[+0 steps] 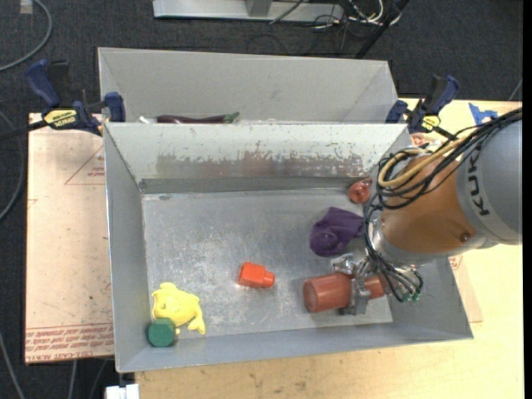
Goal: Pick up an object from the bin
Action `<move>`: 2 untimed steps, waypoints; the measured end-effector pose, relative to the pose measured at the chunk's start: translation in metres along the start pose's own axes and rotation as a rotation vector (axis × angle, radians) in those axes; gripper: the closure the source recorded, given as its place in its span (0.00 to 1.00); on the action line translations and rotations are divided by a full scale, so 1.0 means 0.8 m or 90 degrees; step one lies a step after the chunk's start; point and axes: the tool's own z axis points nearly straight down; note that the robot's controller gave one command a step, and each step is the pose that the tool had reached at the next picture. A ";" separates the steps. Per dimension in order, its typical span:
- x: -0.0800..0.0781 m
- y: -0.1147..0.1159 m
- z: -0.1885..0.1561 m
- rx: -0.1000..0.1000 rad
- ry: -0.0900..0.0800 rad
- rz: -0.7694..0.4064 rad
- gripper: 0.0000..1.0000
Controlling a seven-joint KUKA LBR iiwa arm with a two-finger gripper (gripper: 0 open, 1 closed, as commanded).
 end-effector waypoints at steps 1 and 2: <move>0.002 0.001 -0.007 -0.001 0.005 0.000 1.00; 0.004 0.001 -0.035 -0.002 0.007 0.000 1.00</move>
Offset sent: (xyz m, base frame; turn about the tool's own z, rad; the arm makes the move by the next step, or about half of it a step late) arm 0.0000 0.0000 0.0032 0.0000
